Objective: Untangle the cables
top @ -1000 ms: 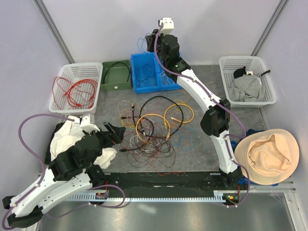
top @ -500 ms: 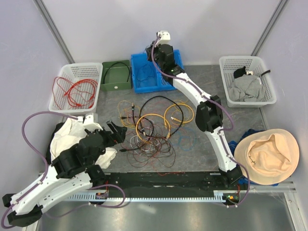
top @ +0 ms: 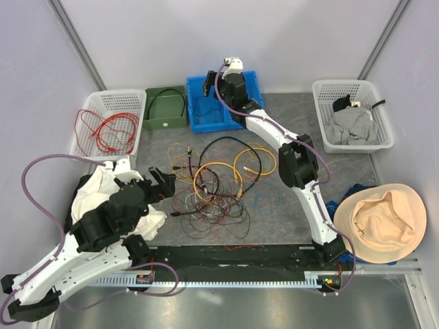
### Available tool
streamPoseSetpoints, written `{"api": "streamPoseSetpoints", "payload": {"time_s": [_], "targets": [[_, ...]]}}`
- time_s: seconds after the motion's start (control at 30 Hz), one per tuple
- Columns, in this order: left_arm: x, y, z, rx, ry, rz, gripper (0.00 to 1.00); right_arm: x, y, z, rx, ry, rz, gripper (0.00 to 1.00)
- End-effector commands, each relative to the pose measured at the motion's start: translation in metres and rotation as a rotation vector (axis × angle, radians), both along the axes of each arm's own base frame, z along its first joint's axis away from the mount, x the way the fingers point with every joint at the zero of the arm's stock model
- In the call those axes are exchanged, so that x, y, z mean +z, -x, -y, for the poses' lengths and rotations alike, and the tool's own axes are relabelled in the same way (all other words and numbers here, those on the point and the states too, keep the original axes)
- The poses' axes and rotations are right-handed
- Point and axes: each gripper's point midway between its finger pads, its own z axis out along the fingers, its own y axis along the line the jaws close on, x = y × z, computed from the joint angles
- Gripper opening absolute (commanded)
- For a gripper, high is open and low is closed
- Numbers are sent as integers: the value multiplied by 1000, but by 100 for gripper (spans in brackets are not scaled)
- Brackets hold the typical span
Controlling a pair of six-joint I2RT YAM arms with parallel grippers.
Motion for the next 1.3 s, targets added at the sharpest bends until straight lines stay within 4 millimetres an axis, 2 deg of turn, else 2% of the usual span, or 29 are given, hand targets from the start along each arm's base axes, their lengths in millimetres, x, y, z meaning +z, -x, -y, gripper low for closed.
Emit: {"api": "streamPoseSetpoints", "payload": {"time_s": [0.0,0.03,0.07,0.1,0.13,0.17,0.2,0.23,0.27,0.3,0.33,0.37,0.4,0.43,0.47,0.53,0.57,0.63,0.67,0.7,0.73,0.83,0.93,1.1,1.27], "targets": [[36,-8,-12,53,-21,96,100,86,27,21,-69,-48,129,98],[40,-8,-12,50,-24,105,100,122,43,25,-69,-73,182,98],[43,-9,-12,49,-18,113,100,100,52,28,-69,-47,144,98],[44,-9,-11,45,-18,115,100,104,61,32,-71,-53,144,98],[43,-9,-11,39,-23,116,100,139,82,37,-60,-101,195,98],[44,-8,-6,19,-13,117,100,107,93,41,-52,-74,142,98],[44,-8,-3,6,-7,116,100,107,106,44,-36,-83,138,98],[40,-8,1,-11,-3,110,100,132,126,51,-27,-127,175,98],[39,-6,8,-49,12,106,100,95,139,57,-26,-87,111,98],[36,-6,16,-78,27,106,100,90,150,65,-43,-78,98,98],[35,-6,22,-100,35,107,100,101,171,72,-38,-86,104,98],[32,-4,31,-143,48,102,100,61,185,81,-46,-35,37,98],[28,-5,38,-162,61,105,99,51,197,87,-50,-22,13,98],[24,-6,43,-174,60,101,99,54,215,93,-40,-28,11,98],[21,-6,49,-195,68,96,99,18,231,101,-33,18,-52,98],[13,-10,60,-210,74,81,99,3,256,109,-34,52,-87,97],[11,-9,67,-235,81,72,99,-24,269,117,-33,94,-134,97],[5,-12,79,-256,92,46,98,-38,287,126,-52,131,-166,97],[3,-10,86,-283,100,33,98,-57,295,137,-73,155,-199,96],[1,-10,91,-293,104,21,97,-62,300,141,-82,139,-217,96],[0,-11,96,-299,118,7,97,-76,307,146,-87,148,-246,95],[-12,-10,110,-327,132,-55,96,-94,319,158,-125,146,-305,93],[-22,-6,120,-354,152,-108,95,-117,336,181,-179,162,-352,87],[-34,0,121,-363,173,-146,95,-127,351,211,-274,183,-376,84],[-34,3,119,-364,191,-146,94,-148,367,217,-298,161,-472,79]]}}
